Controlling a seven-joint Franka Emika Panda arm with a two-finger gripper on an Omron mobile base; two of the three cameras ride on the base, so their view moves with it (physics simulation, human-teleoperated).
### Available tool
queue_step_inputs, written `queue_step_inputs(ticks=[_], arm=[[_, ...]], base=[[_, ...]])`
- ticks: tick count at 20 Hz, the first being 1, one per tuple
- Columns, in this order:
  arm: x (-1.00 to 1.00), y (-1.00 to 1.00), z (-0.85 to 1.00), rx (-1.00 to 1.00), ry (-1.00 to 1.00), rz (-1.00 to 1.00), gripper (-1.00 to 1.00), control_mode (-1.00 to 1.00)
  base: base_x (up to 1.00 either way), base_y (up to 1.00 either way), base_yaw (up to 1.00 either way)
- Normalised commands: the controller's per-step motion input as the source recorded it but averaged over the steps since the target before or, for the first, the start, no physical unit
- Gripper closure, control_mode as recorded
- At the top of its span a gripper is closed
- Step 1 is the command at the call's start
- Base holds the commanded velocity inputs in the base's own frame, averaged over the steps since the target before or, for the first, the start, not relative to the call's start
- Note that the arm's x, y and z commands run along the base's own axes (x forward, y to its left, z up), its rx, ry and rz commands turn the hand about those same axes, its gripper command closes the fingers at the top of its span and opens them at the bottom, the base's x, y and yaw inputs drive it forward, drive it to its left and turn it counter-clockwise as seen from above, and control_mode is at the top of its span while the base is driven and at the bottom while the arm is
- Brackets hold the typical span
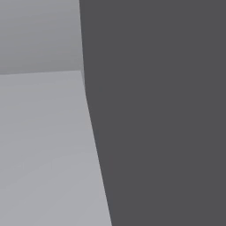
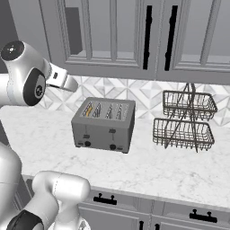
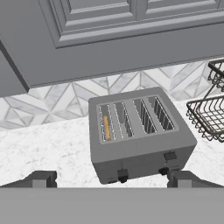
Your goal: Start the toaster. Once the lever pops up, take the bread to the plate on the dining counter.
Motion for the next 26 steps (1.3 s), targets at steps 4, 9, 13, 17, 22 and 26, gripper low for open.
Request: queue_step_inputs(ticks=[4,9,13,17,22,26], arm=[[0.00,0.00,0.00,0.00,0.00,0.00,-1.00,-1.00],[0.00,0.00,0.00,0.00,0.00,0.00,-1.00,-1.00],[0.00,0.00,0.00,0.00,0.00,0.00,-1.00,-1.00],[0.00,0.00,0.00,0.00,0.00,0.00,-1.00,-1.00],[0.00,0.00,0.00,0.00,0.00,0.00,-1.00,-1.00],[0.00,0.00,0.00,0.00,0.00,0.00,-1.00,-1.00]], base=[[0.00,0.00,0.00],[0.00,0.00,0.00],[0.00,0.00,0.00],[0.00,0.00,0.00],[0.00,0.00,0.00],[0.00,0.00,0.00]])
